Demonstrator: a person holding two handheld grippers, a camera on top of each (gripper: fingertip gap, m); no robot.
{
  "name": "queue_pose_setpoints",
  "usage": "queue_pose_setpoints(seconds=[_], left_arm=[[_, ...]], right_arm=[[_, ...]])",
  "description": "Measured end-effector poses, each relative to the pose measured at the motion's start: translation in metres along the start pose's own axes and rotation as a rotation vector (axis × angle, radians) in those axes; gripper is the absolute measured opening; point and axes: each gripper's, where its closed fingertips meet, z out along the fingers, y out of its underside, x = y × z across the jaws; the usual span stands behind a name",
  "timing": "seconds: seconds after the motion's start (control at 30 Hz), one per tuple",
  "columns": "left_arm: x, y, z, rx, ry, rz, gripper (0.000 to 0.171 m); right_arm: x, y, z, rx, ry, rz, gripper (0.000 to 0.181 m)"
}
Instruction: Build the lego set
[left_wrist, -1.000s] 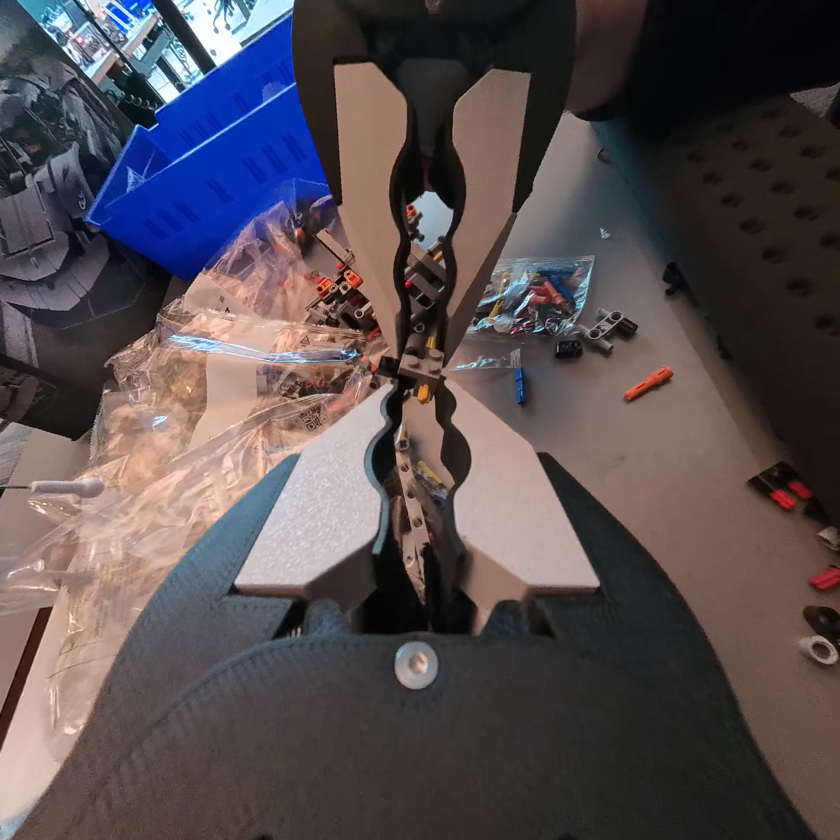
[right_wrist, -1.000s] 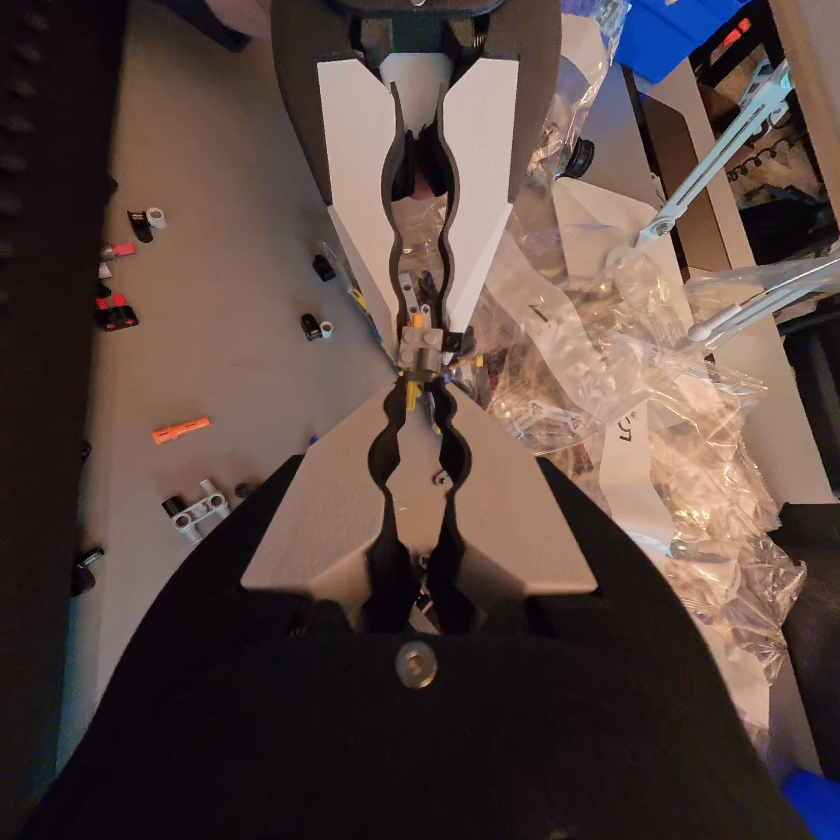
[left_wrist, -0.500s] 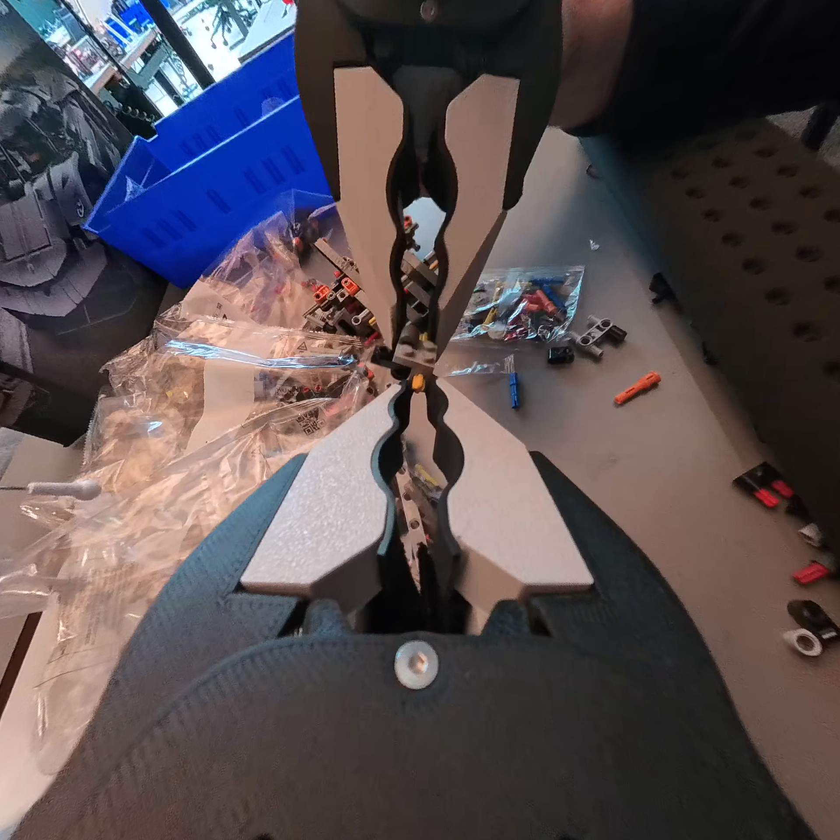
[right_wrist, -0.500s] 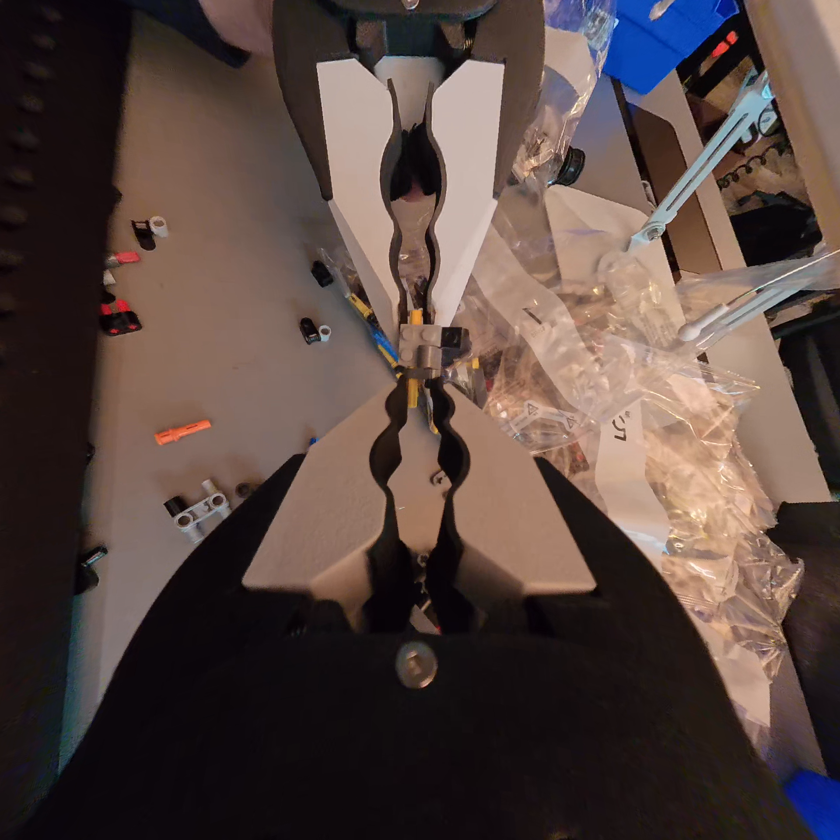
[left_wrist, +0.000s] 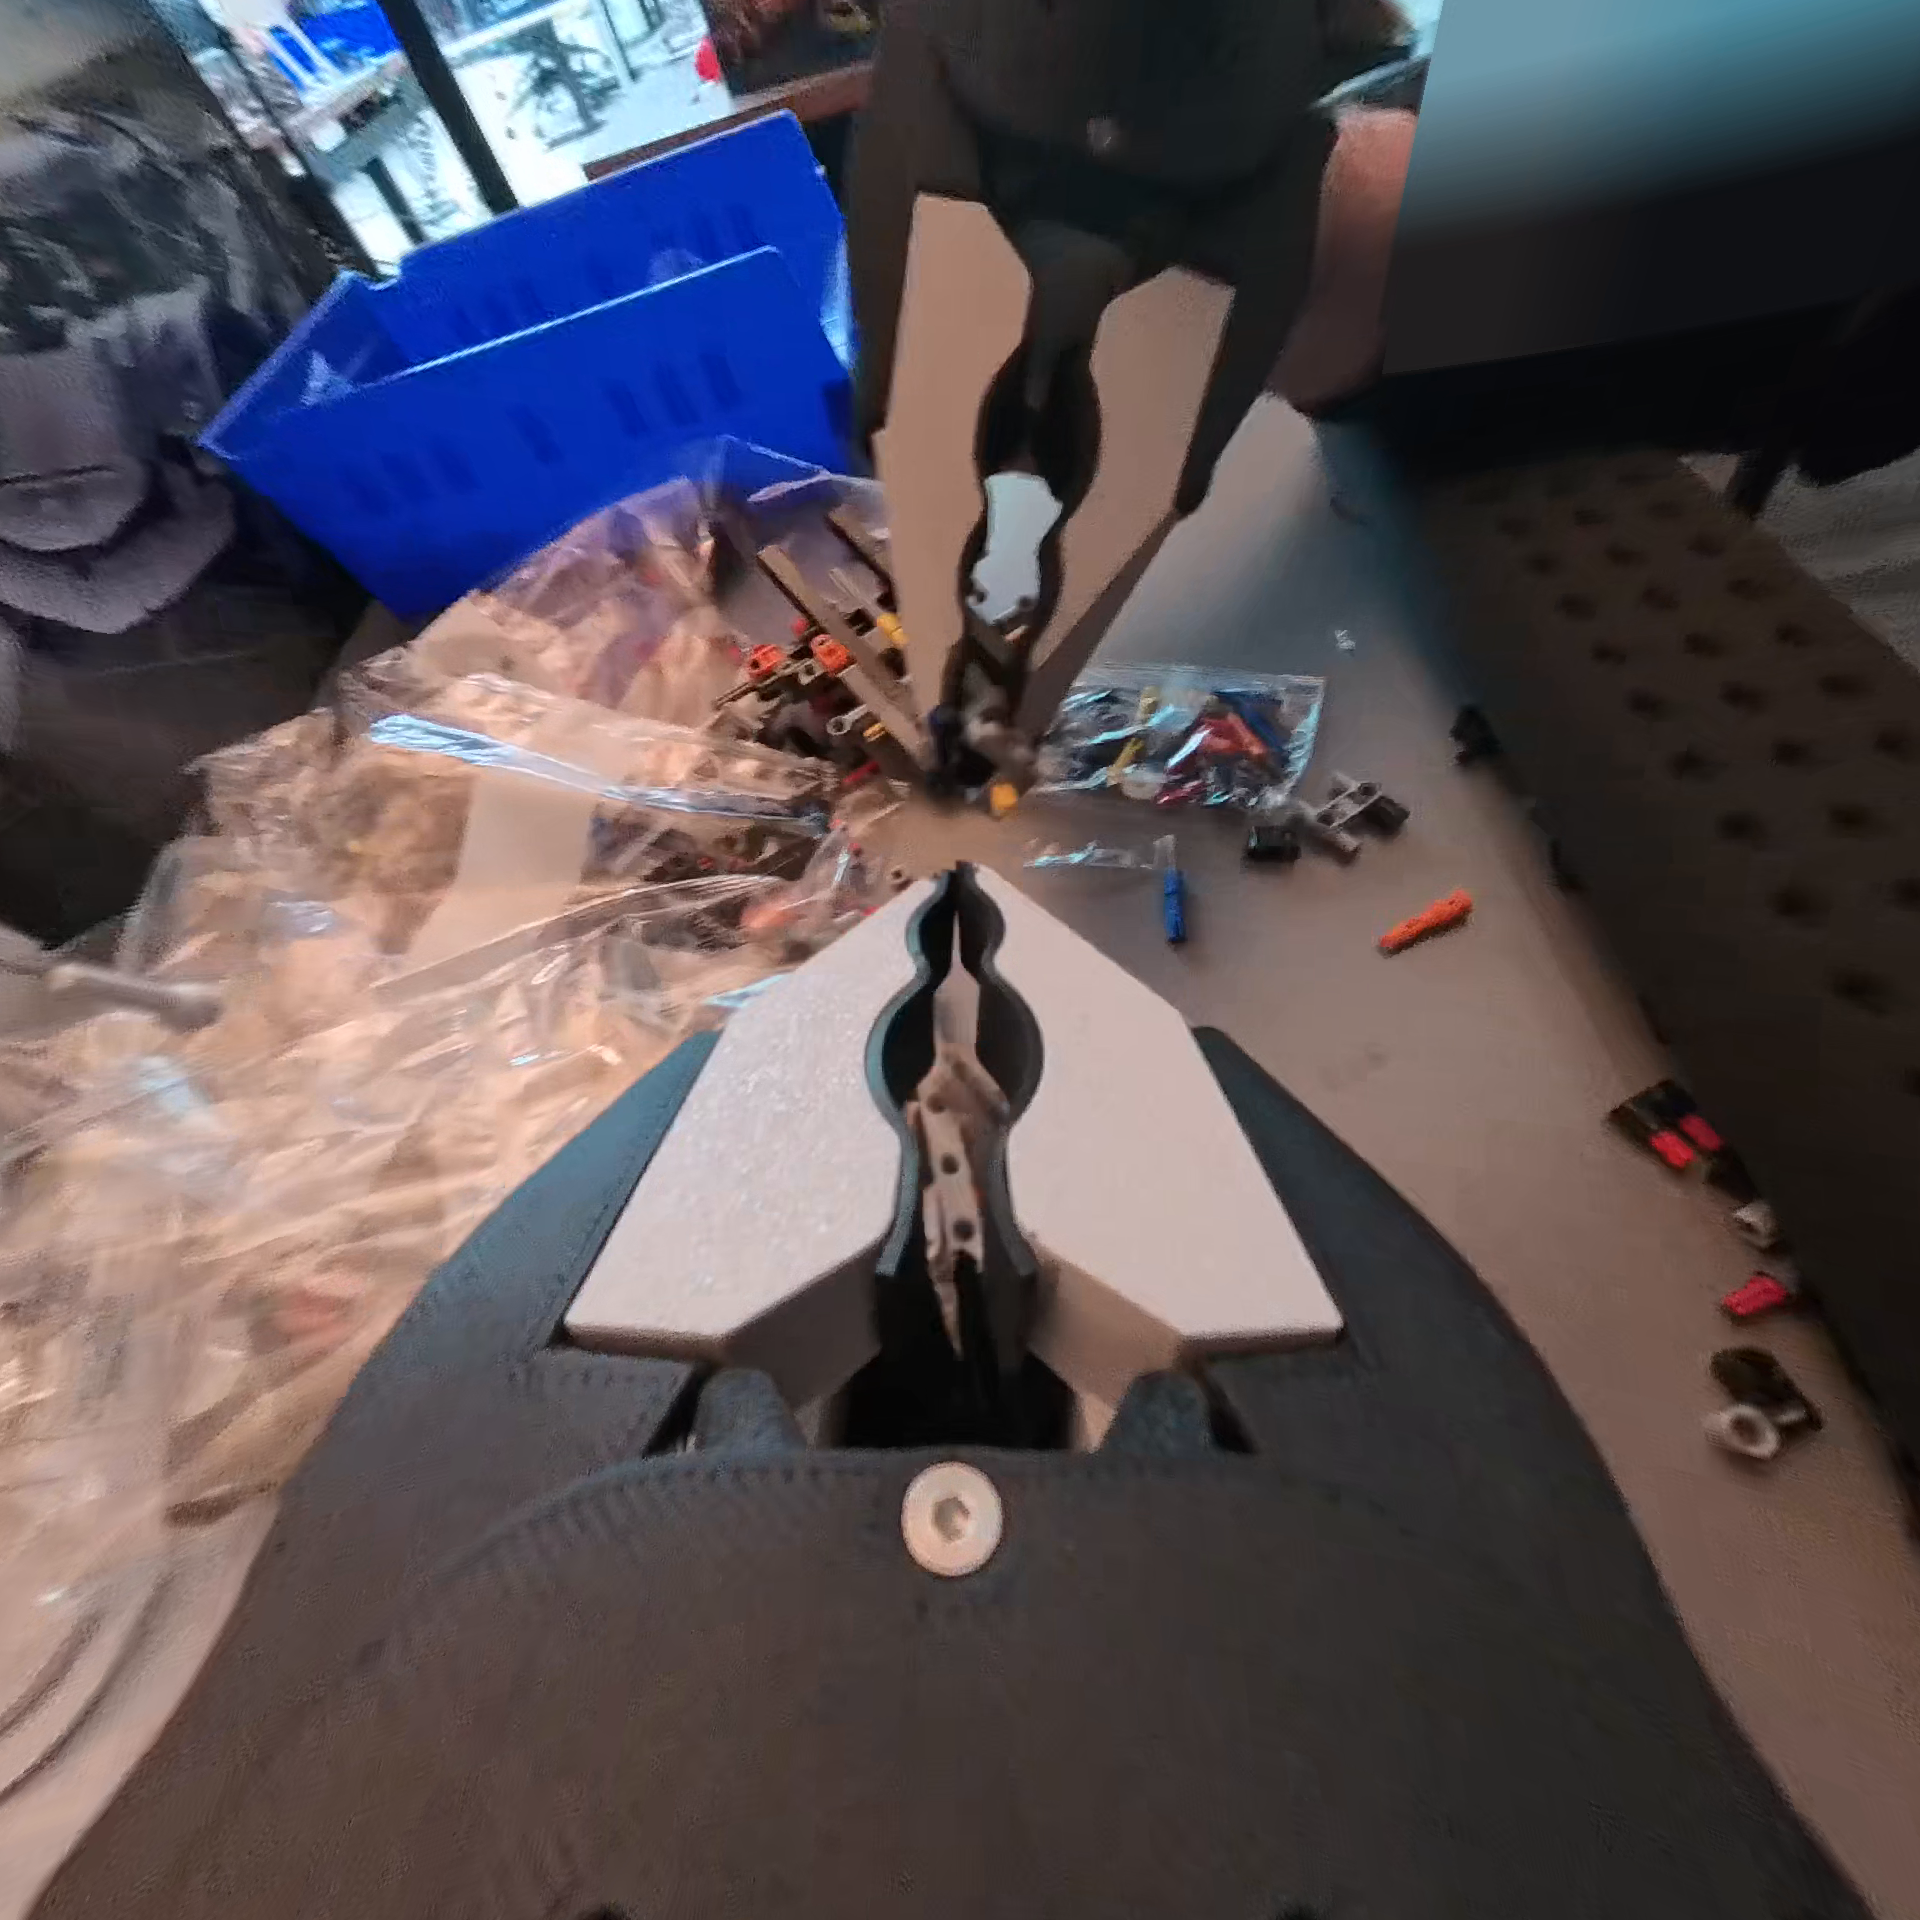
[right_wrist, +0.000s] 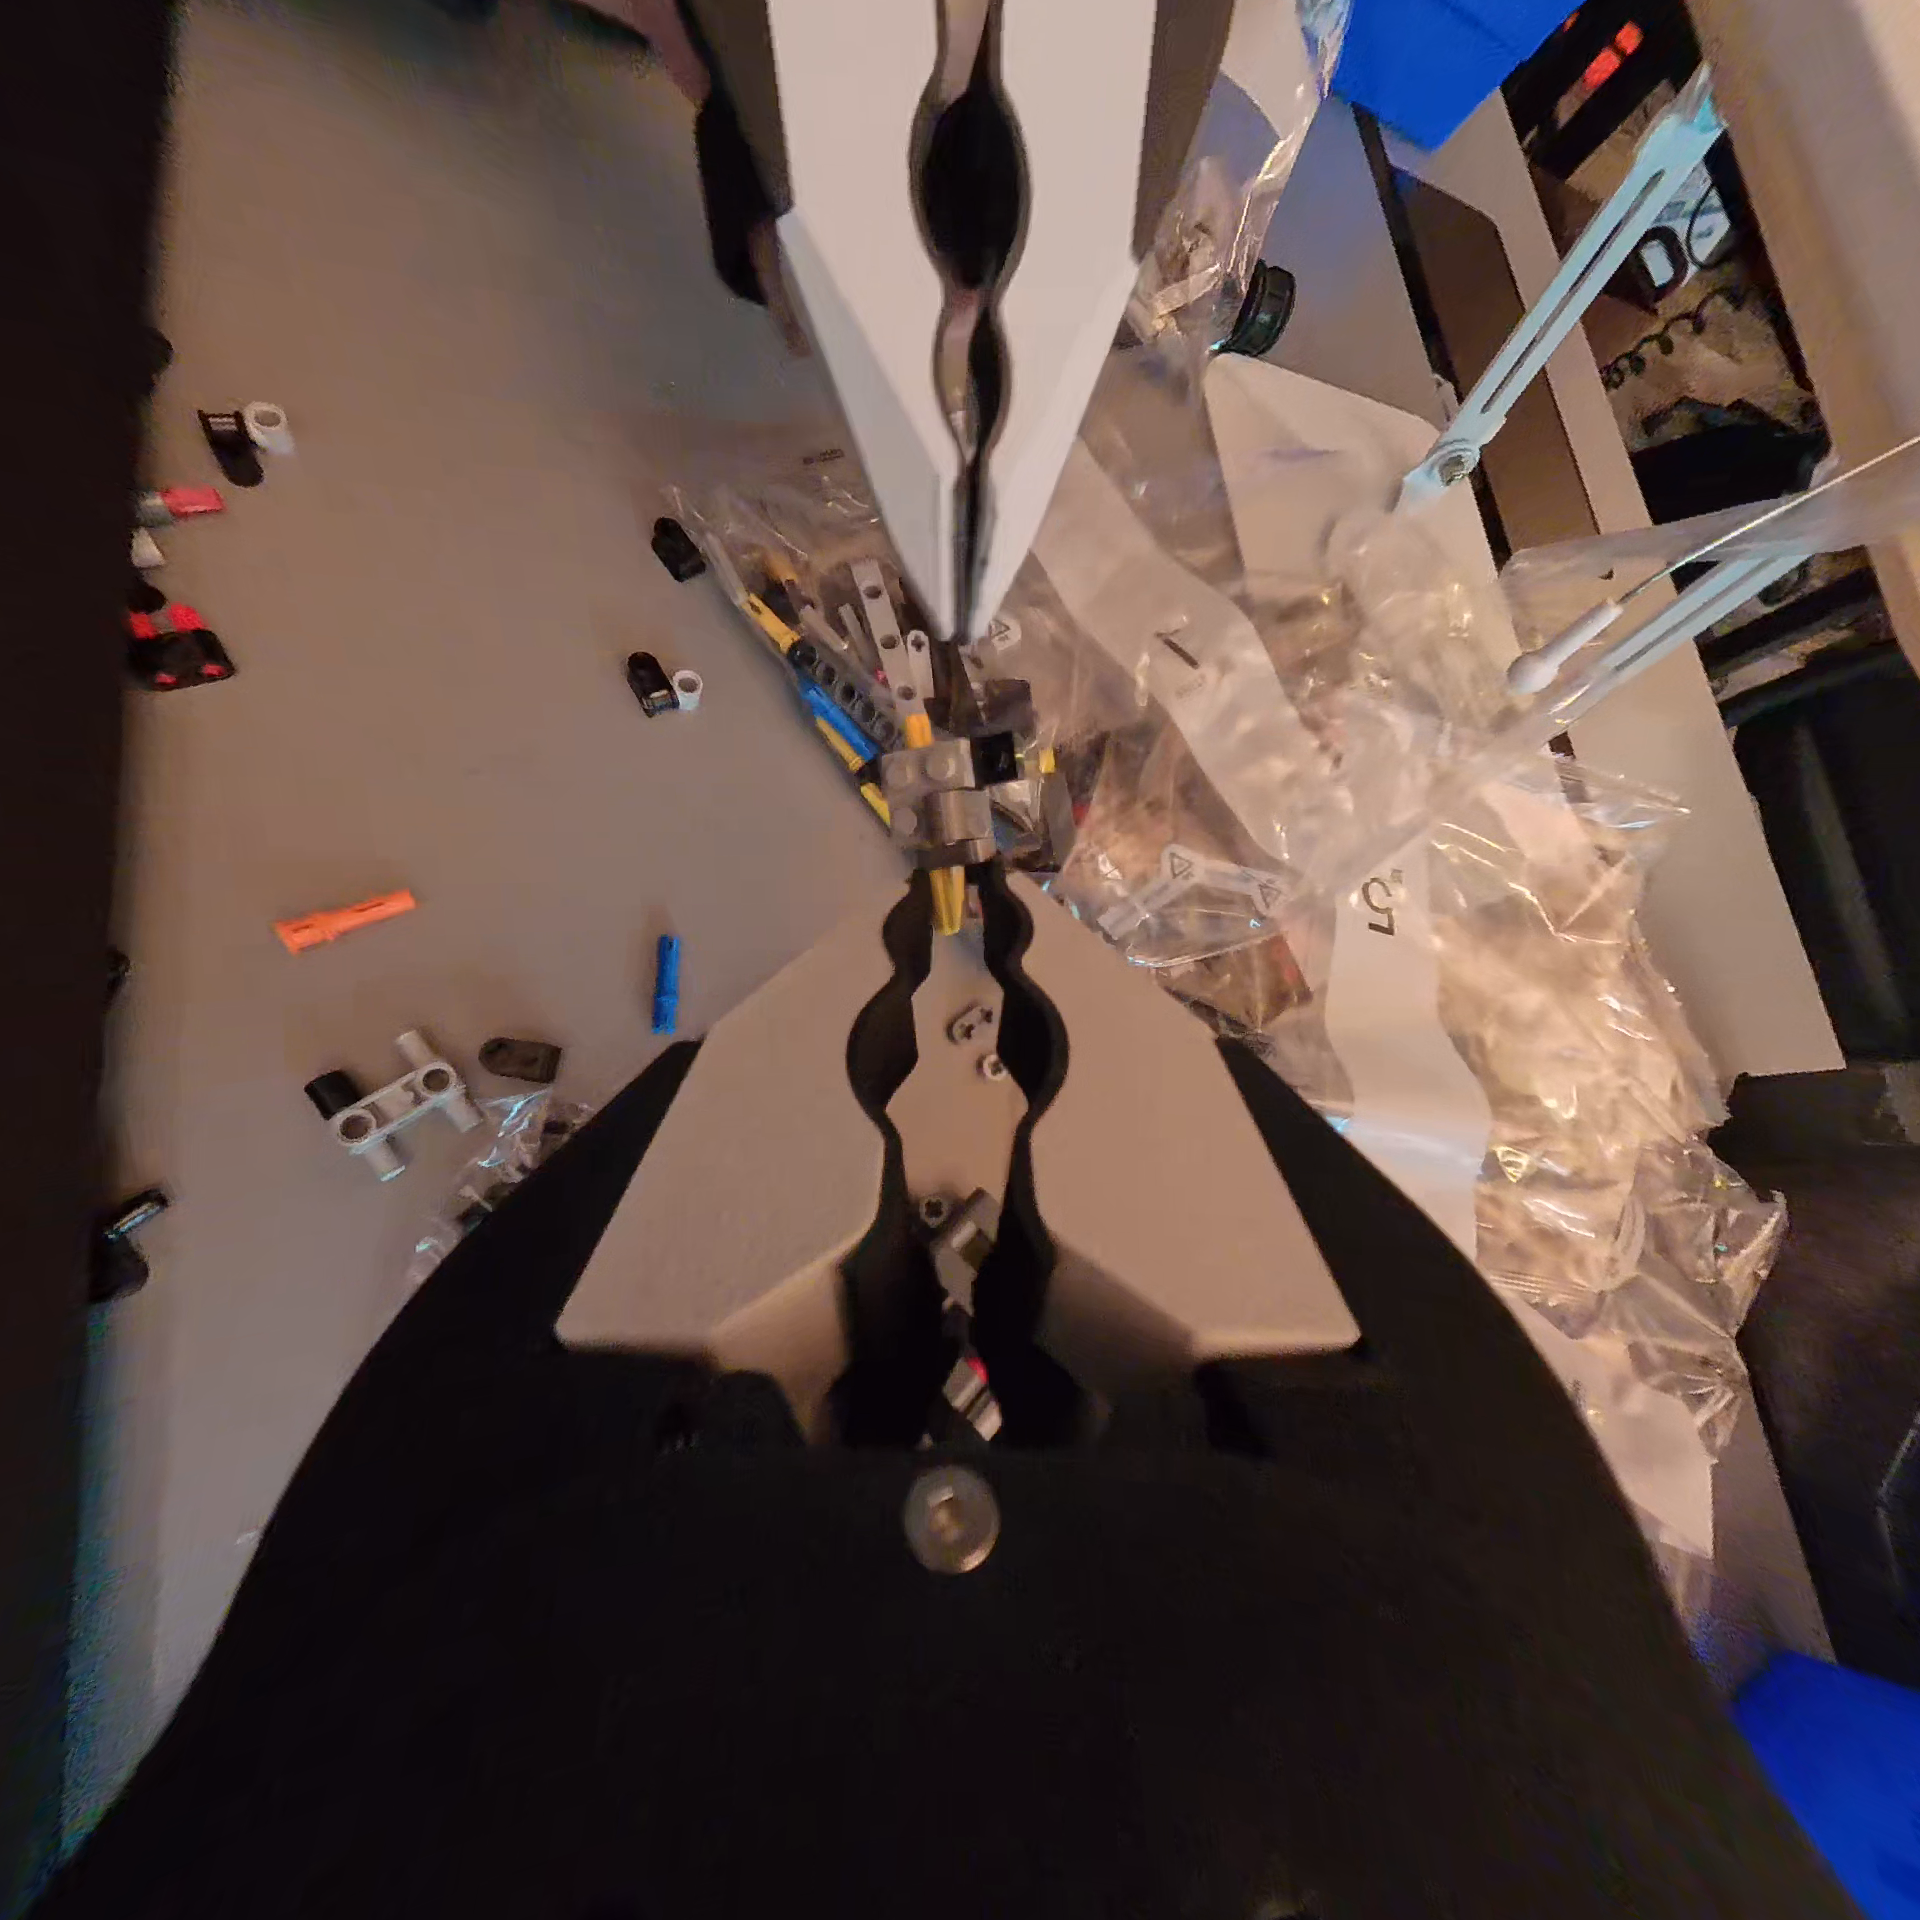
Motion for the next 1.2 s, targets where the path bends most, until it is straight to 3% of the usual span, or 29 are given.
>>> queue_pose_setpoints(seconds=[0.03, 0.1, 0.23, 0.4, 0.77, 0.83, 1.2], left_arm=[[0.003, -0.003, 0.002, 0.017, 0.023, -0.022, 0.0], [0.004, -0.004, 0.007, 0.022, 0.03, -0.056, 0.018], [0.012, 0.004, 0.021, -0.022, 0.062, -0.078, 0.027], [0.014, 0.001, 0.023, -0.003, 0.075, -0.088, 0.016], [0.013, -0.001, 0.023, 0.012, 0.075, -0.107, 0.015], [0.013, -0.002, 0.024, 0.008, 0.074, -0.107, 0.015], [0.003, -0.011, 0.019, 0.064, 0.027, -0.137, 0.014]], right_arm=[[0.001, 0.002, 0.001, -0.005, 0.0, 0.003, 0.007], [0.001, 0.002, 0.004, -0.019, 0.018, -0.024, 0.007], [-0.003, -0.006, 0.009, -0.018, 0.052, -0.102, 0.008], [-0.006, -0.007, 0.013, -0.033, 0.071, -0.161, 0.008], [-0.006, -0.011, 0.019, -0.056, 0.126, -0.239, 0.021], [-0.004, -0.01, 0.021, -0.081, 0.153, -0.255, 0.016], [0.008, -0.015, 0.017, -0.039, 0.179, -0.121, 0.014]])
